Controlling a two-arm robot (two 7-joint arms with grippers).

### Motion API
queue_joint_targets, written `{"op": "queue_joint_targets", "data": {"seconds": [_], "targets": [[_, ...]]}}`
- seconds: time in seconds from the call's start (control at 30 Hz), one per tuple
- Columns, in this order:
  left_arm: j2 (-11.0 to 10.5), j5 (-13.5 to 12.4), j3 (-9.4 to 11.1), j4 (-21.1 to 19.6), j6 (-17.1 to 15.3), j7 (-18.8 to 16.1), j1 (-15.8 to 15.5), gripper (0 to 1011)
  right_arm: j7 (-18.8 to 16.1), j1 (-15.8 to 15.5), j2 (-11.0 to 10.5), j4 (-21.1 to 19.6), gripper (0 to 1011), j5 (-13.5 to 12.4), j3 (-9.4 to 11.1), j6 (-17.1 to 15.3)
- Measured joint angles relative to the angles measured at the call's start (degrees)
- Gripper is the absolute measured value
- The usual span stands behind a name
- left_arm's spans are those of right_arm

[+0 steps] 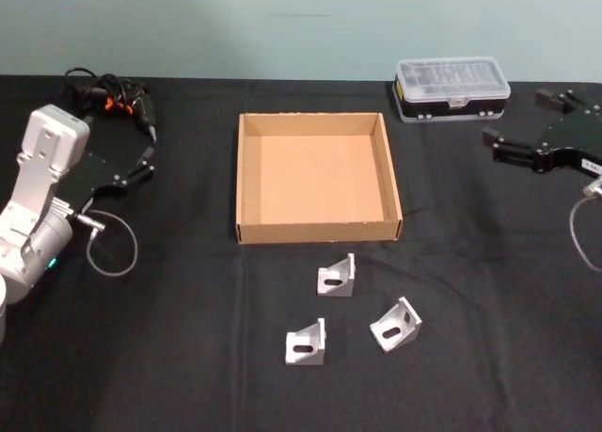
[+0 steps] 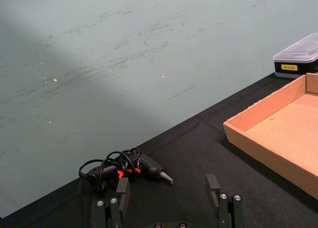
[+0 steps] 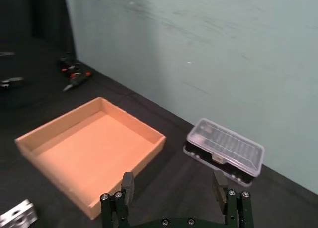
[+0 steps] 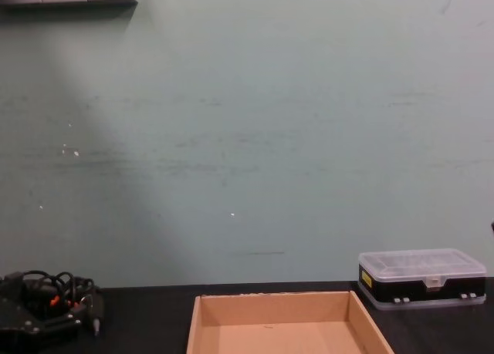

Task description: Use one hand to pick up the angle iron from the table and place it into the box.

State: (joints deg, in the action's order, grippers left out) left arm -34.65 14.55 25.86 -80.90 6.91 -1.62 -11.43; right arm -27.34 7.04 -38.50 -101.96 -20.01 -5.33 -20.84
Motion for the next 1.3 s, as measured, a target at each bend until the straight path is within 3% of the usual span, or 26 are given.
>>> {"op": "queue_joint_targets", "data": {"seconds": [0.2,0.43,0.63,0.77,1.07,1.3], "targets": [[0.0,0.0,0.0,0.0,0.0,0.0,0.0,1000,-4.72,1.34,-3.73,-0.99,1004,-1.81,-0.6,-0.41],[0.0,0.0,0.0,0.0,0.0,0.0,0.0,1000,-11.4,4.22,-8.61,-1.23,1004,-3.11,-3.22,-1.11],[0.0,0.0,0.0,0.0,0.0,0.0,0.0,1000,-16.52,7.3,-11.9,-0.32,1004,-3.23,-6.5,-1.45],[0.0,0.0,0.0,0.0,0.0,0.0,0.0,1000,-20.99,10.36,-13.8,1.04,1004,-2.65,-10.13,-1.46],[0.0,0.0,0.0,0.0,0.0,0.0,0.0,1000,-28.64,16.08,-14.76,3.9,1004,-0.51,-18.05,-0.93],[0.0,0.0,0.0,0.0,0.0,0.0,0.0,1000,-31.96,19.07,-14.59,5.11,1004,1.12,-22.36,-0.32]]}}
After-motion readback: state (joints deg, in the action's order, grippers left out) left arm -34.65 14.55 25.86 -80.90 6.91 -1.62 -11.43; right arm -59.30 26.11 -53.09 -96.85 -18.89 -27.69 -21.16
